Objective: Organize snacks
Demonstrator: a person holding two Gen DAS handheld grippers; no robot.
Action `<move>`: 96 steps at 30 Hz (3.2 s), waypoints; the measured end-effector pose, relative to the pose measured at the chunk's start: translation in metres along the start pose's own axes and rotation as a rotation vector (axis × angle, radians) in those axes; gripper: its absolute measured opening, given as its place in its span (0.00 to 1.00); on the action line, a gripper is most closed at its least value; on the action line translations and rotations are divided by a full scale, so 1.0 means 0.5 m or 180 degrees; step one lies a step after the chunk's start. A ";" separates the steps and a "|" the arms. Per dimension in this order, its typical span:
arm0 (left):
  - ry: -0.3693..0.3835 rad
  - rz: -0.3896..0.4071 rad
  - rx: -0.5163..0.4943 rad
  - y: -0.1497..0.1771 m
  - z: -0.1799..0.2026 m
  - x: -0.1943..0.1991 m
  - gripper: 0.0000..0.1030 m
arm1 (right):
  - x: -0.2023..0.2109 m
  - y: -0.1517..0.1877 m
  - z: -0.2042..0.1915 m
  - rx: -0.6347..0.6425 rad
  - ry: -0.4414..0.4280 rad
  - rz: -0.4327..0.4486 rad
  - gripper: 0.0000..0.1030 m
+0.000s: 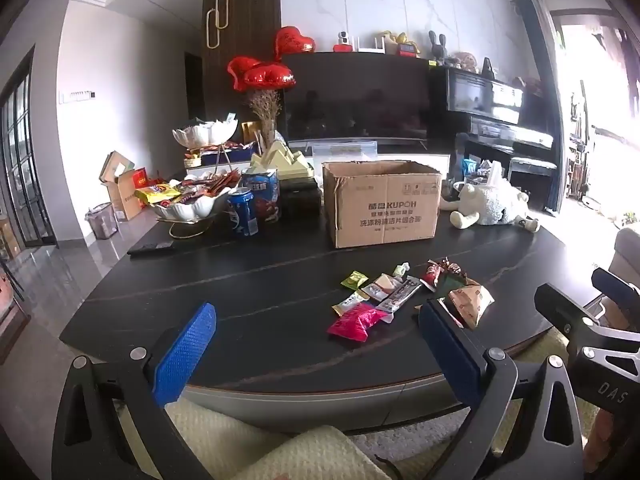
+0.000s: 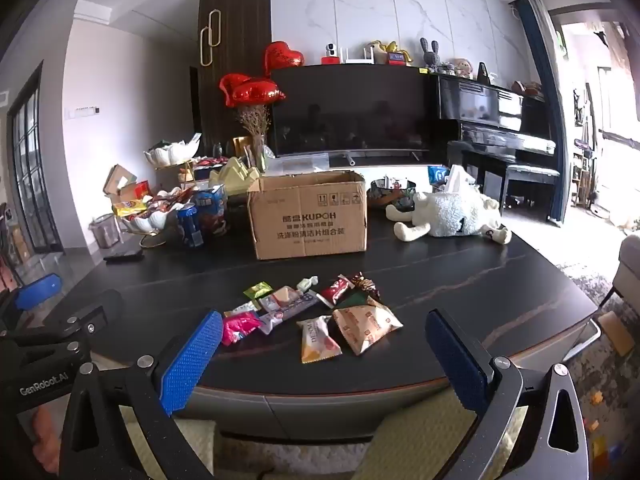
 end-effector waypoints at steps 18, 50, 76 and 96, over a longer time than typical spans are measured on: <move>0.0049 0.0085 -0.0035 -0.007 0.001 0.009 1.00 | 0.005 -0.003 0.000 -0.0012 -0.0006 0.0050 1.00; 0.0035 0.0114 -0.0035 -0.012 0.002 0.020 1.00 | 0.012 -0.005 -0.003 -0.0004 0.0001 0.0082 1.00; 0.0037 0.0115 -0.0031 -0.012 0.001 0.020 1.00 | 0.015 -0.006 -0.005 0.0004 0.0000 0.0092 1.00; 0.0184 -0.0173 -0.0033 0.006 0.001 -0.036 1.00 | -0.027 -0.001 -0.033 0.0110 -0.0157 -0.0148 1.00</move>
Point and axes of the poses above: each gripper's, at about its wrist camera, not at the fingertips, and x roughly against the way its jaws point, z to its right, y to its underside, the point moved 6 cm from there along -x, roughly the way its jaws point
